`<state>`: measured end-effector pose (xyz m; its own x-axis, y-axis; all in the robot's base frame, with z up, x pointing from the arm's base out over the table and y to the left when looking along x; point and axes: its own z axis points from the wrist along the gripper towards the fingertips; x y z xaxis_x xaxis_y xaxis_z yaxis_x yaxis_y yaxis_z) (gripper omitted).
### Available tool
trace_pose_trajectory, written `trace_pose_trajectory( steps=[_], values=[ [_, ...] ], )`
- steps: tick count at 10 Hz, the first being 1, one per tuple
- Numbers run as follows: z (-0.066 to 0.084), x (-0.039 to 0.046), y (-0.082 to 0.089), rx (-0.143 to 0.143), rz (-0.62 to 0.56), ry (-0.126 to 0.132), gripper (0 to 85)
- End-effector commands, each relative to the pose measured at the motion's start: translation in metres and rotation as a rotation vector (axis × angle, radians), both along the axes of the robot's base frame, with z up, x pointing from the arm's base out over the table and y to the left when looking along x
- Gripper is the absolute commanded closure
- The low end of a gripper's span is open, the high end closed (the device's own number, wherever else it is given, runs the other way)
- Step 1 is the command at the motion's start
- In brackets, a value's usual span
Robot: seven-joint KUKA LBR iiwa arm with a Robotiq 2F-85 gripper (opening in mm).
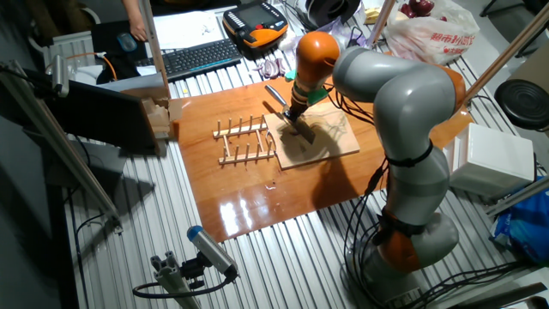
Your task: Chop the onions
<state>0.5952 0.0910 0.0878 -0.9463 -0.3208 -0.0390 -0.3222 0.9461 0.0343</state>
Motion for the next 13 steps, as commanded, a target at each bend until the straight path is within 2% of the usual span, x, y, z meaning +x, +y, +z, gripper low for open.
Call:
trace_pose_trajectory(
  steps=[1, 4, 8, 10, 11, 12, 13],
  values=[
    [-0.002, -0.0006, -0.002, -0.005, 0.007, -0.007, 85.0],
    [-0.007, -0.0025, -0.003, -0.004, 0.017, -0.023, 85.0],
    [-0.021, -0.0052, -0.001, 0.013, 0.04, -0.066, 85.0],
    [-0.018, -0.0032, 0.001, 0.027, 0.044, -0.048, 85.0],
    [-0.013, -0.0022, 0.002, 0.051, 0.047, -0.039, 85.0],
    [-0.006, -0.0017, 0.001, 0.072, 0.056, -0.04, 85.0],
    [-0.002, -0.0016, -0.001, 0.074, 0.062, -0.038, 85.0]
  ],
)
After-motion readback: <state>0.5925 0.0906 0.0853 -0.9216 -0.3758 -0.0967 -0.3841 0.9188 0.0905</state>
